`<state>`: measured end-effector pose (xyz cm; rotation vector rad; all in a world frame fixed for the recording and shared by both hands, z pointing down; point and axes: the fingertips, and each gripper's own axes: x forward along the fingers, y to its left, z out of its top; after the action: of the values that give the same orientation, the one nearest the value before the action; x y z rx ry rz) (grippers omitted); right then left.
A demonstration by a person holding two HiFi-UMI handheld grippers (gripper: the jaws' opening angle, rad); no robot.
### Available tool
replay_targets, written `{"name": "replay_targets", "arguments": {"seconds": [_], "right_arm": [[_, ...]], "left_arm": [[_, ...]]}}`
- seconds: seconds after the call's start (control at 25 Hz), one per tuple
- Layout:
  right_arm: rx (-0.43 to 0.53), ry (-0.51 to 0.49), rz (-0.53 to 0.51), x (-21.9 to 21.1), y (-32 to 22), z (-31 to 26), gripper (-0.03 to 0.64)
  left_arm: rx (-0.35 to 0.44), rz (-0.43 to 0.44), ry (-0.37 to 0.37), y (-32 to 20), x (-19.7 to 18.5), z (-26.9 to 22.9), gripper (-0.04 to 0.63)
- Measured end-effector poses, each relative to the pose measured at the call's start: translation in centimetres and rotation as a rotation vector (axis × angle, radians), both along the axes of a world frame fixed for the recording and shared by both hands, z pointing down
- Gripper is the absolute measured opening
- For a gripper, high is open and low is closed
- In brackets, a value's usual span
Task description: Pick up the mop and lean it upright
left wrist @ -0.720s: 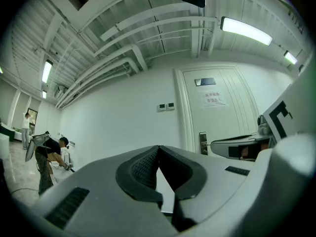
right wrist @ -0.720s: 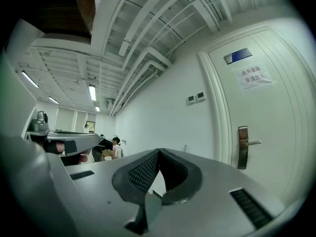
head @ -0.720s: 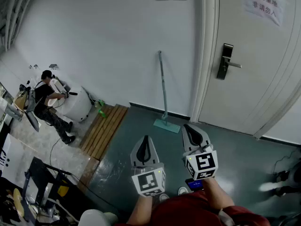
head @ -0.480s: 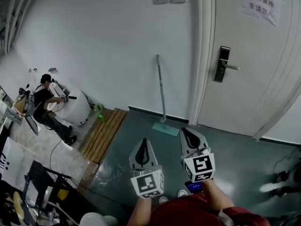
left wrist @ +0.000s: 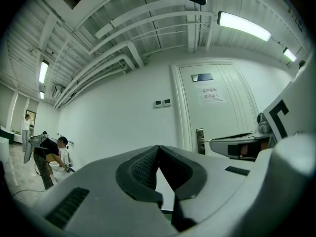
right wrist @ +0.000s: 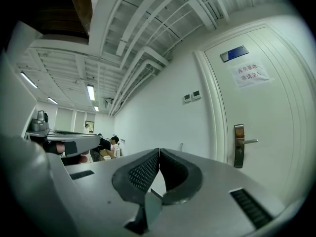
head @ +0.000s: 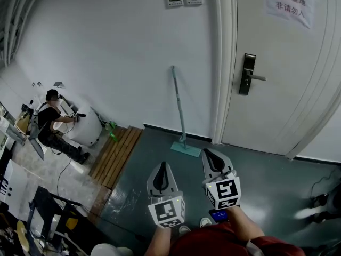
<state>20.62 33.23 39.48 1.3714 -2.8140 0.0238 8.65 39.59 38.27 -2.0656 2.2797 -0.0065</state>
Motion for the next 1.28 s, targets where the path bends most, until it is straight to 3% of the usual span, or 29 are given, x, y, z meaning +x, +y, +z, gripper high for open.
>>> {"name": "replay_targets", "arguments": {"seconds": [0.52, 0.84, 1.28], "right_arm": [[-0.045, -0.008, -0.011, 3.1, -3.3, 2.4, 0.018], [-0.029, 0.002, 0.007, -0.9, -7.7, 2.6, 0.018], [-0.022, 0.033, 0.032, -9.7, -15.3, 2.4, 0.018]], "left_arm": [[-0.042, -0.001, 0.006, -3.3, 3.4, 1.9, 0.014], [-0.047, 0.027, 0.031, -7.8, -0.4, 2.7, 0.013], [-0.047, 0.048, 0.037, -15.8, -9.1, 2.4, 0.013]]}}
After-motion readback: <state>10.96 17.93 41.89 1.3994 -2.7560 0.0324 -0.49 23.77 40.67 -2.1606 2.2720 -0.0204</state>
